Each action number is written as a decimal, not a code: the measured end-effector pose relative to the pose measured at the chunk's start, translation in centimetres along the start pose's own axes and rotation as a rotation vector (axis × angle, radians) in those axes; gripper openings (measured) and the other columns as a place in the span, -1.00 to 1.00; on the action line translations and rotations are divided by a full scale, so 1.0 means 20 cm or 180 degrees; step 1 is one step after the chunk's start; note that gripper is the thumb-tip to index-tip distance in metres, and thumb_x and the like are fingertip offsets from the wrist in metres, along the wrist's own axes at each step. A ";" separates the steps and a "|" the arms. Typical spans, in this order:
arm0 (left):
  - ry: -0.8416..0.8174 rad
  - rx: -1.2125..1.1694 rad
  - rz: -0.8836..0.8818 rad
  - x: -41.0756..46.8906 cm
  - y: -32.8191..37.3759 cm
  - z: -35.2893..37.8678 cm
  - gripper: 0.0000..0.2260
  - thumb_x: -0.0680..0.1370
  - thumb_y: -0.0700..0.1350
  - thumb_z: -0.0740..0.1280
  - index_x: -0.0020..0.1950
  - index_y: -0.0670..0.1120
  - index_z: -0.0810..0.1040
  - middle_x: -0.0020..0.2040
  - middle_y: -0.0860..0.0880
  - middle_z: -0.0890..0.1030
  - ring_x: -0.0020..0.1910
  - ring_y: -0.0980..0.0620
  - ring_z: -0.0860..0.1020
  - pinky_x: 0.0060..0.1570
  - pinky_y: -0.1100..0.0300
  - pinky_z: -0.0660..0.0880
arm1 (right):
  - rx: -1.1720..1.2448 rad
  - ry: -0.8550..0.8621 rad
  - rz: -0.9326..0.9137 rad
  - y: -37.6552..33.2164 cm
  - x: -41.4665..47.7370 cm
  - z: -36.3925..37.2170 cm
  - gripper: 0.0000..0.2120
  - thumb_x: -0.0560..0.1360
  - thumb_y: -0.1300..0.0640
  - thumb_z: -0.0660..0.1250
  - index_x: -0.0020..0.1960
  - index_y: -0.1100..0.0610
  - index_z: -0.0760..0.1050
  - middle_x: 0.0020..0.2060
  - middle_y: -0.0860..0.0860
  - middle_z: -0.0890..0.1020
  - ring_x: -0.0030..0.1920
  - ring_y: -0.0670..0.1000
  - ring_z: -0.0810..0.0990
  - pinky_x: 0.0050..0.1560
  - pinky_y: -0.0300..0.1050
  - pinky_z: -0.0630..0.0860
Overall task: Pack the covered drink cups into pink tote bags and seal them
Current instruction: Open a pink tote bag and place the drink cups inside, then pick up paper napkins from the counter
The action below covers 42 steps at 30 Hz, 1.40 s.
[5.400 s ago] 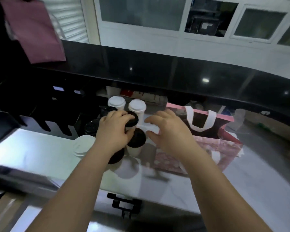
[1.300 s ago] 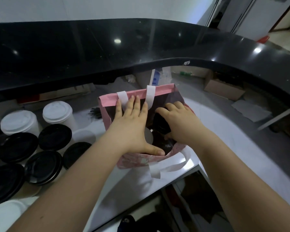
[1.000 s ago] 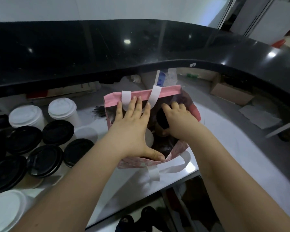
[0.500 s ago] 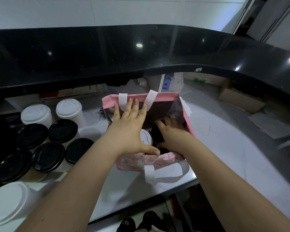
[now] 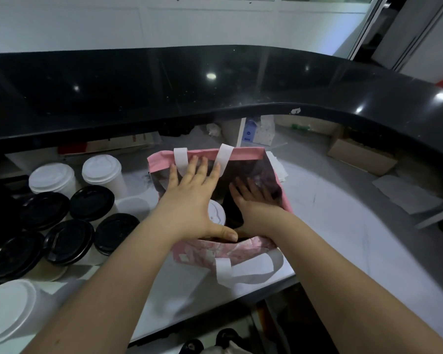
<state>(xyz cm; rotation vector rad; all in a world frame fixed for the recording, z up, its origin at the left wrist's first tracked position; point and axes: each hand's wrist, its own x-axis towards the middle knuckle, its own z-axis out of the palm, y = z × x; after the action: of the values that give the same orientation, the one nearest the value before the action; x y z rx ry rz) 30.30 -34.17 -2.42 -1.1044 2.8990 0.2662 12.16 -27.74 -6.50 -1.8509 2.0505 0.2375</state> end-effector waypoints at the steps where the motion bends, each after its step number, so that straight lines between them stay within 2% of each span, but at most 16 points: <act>1: 0.0075 -0.0006 0.0026 0.00 0.00 -0.02 0.27 0.05 0.69 0.00 0.56 0.06 -0.36 0.60 -0.04 -0.27 0.53 -0.03 -0.38 0.46 -0.19 -0.36 | 0.0044 0.0045 -0.0097 -0.01 -0.01 -0.04 0.09 0.36 -0.31 0.38 0.57 0.02 -0.26 0.53 0.00 -0.35 0.50 0.12 -0.41 0.48 0.21 -0.30; 3: 0.0235 -0.0060 0.0075 -0.01 -0.01 -0.06 0.21 0.11 0.65 0.06 0.59 0.07 -0.24 0.62 -0.01 -0.12 0.58 0.00 -0.21 0.49 -0.16 -0.32 | 0.0178 0.0212 -0.0329 -0.05 -0.04 -0.15 -0.05 0.40 -0.23 0.40 0.58 0.01 -0.04 0.56 -0.02 -0.26 0.53 0.13 -0.31 0.50 0.24 -0.13; 5: 0.0428 -0.0174 0.0084 -0.01 -0.01 -0.11 0.06 0.22 0.58 0.15 0.60 0.10 -0.02 0.60 0.03 0.12 0.58 0.02 0.02 0.52 -0.17 -0.20 | 0.0420 0.0457 -0.0446 -0.09 -0.07 -0.25 -0.24 0.43 -0.12 0.41 0.53 -0.02 0.19 0.58 -0.03 0.01 0.55 0.10 0.00 0.48 0.18 0.13; 7: 0.0680 -0.0273 0.0067 0.01 -0.02 -0.16 -0.21 0.35 0.44 0.28 0.51 0.13 0.27 0.46 0.07 0.41 0.47 0.01 0.29 0.47 -0.16 0.07 | 0.0628 0.0890 -0.0422 -0.11 -0.12 -0.32 -0.41 0.43 0.01 0.44 0.42 -0.01 0.39 0.45 -0.03 0.37 0.40 0.07 0.35 0.34 0.02 0.37; 8: 0.0823 -0.0280 0.0075 0.02 -0.03 -0.17 -0.36 0.40 0.35 0.34 0.42 0.14 0.39 0.35 0.09 0.51 0.37 0.01 0.39 0.39 -0.12 0.21 | 0.0666 0.1156 -0.0388 -0.11 -0.14 -0.35 -0.49 0.42 0.07 0.45 0.35 0.01 0.47 0.33 -0.02 0.49 0.29 0.06 0.46 0.24 -0.04 0.43; 10: 0.1079 -0.0202 0.0083 0.05 -0.04 -0.20 -0.57 0.47 0.22 0.36 0.30 0.13 0.50 0.19 0.11 0.60 0.22 0.00 0.48 0.20 -0.03 0.32 | 0.0686 0.1560 -0.0242 -0.11 -0.18 -0.38 -0.59 0.40 0.15 0.44 0.24 0.02 0.55 0.16 0.00 0.60 0.14 0.08 0.54 0.10 -0.06 0.49; 12: 0.1206 -0.0112 0.0060 0.08 -0.03 -0.23 -0.63 0.51 0.18 0.34 0.29 0.13 0.52 0.17 0.09 0.61 0.19 -0.03 0.50 0.13 -0.01 0.34 | 0.0635 0.1781 -0.0033 -0.09 -0.22 -0.40 -0.63 0.40 0.15 0.44 0.20 -0.01 0.57 0.11 -0.01 0.62 0.10 0.08 0.55 0.07 -0.02 0.51; 15: 0.1342 -0.0134 0.0114 0.13 0.01 -0.26 -0.62 0.54 0.15 0.31 0.34 0.12 0.50 0.19 0.05 0.61 0.19 -0.07 0.50 0.13 -0.04 0.35 | 0.0726 0.2071 0.0207 -0.04 -0.26 -0.43 -0.69 0.43 0.15 0.43 0.17 -0.01 0.59 0.04 -0.02 0.62 0.06 0.05 0.53 -0.03 -0.08 0.48; 20: 0.1387 -0.0222 0.0409 0.24 0.17 -0.28 -0.70 0.54 0.11 0.30 0.25 0.07 0.54 0.12 -0.01 0.60 0.12 -0.10 0.51 0.07 -0.03 0.39 | 0.0791 0.2524 0.0454 0.03 -0.37 -0.47 -0.75 0.49 0.12 0.41 0.16 -0.02 0.59 0.09 -0.09 0.62 0.16 0.00 0.47 0.07 -0.13 0.40; 26: 0.1378 0.0093 0.0733 0.40 0.28 -0.35 -0.71 0.54 0.10 0.26 0.21 0.06 0.55 0.08 -0.02 0.58 0.07 -0.09 0.51 -0.04 0.01 0.40 | 0.0555 0.2485 0.0710 0.16 -0.42 -0.57 -0.72 0.50 0.10 0.42 0.21 -0.01 0.57 0.17 -0.07 0.59 0.23 0.01 0.46 0.17 -0.10 0.43; 30: 0.0995 0.0412 0.0944 0.58 0.27 -0.38 -0.64 0.54 0.14 0.25 0.31 0.11 0.49 0.14 -0.02 0.52 0.11 -0.08 0.46 -0.06 0.01 0.37 | 0.0478 0.2332 0.0617 0.26 -0.38 -0.63 -0.72 0.52 0.09 0.39 0.23 0.01 0.56 0.19 -0.04 0.58 0.24 0.03 0.46 0.19 -0.08 0.44; 33: 0.0891 0.0603 0.0950 0.71 0.26 -0.37 -0.66 0.55 0.12 0.25 0.31 0.11 0.48 0.13 0.00 0.51 0.05 -0.03 0.45 -0.15 0.08 0.33 | 0.0464 0.2131 0.0581 0.36 -0.31 -0.65 -0.70 0.51 0.10 0.40 0.24 0.02 0.55 0.21 -0.02 0.57 0.22 0.04 0.47 0.20 -0.10 0.47; 38: 0.0946 0.0771 0.1088 0.93 0.31 -0.40 -0.68 0.57 0.07 0.25 0.31 0.10 0.50 0.12 0.02 0.54 0.04 0.04 0.45 -0.12 0.13 0.33 | 0.0485 0.1996 0.0446 0.54 -0.16 -0.70 -0.67 0.51 0.13 0.40 0.27 0.03 0.54 0.23 0.00 0.56 0.20 0.04 0.49 0.17 -0.12 0.47; 42: 0.0760 0.1193 0.1324 1.12 0.33 -0.43 -0.67 0.59 0.08 0.24 0.34 0.08 0.47 0.19 0.01 0.54 0.12 0.01 0.49 0.00 0.11 0.42 | 0.0504 0.1926 0.0269 0.70 0.00 -0.70 -0.67 0.50 0.14 0.39 0.26 0.03 0.54 0.21 0.00 0.58 0.20 0.04 0.50 0.16 -0.09 0.47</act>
<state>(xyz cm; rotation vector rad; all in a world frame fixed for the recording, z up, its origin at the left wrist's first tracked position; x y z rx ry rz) 9.55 -45.56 5.01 -0.5032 3.1712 -0.4183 -3.86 -31.11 4.79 -1.8919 2.4401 -0.5140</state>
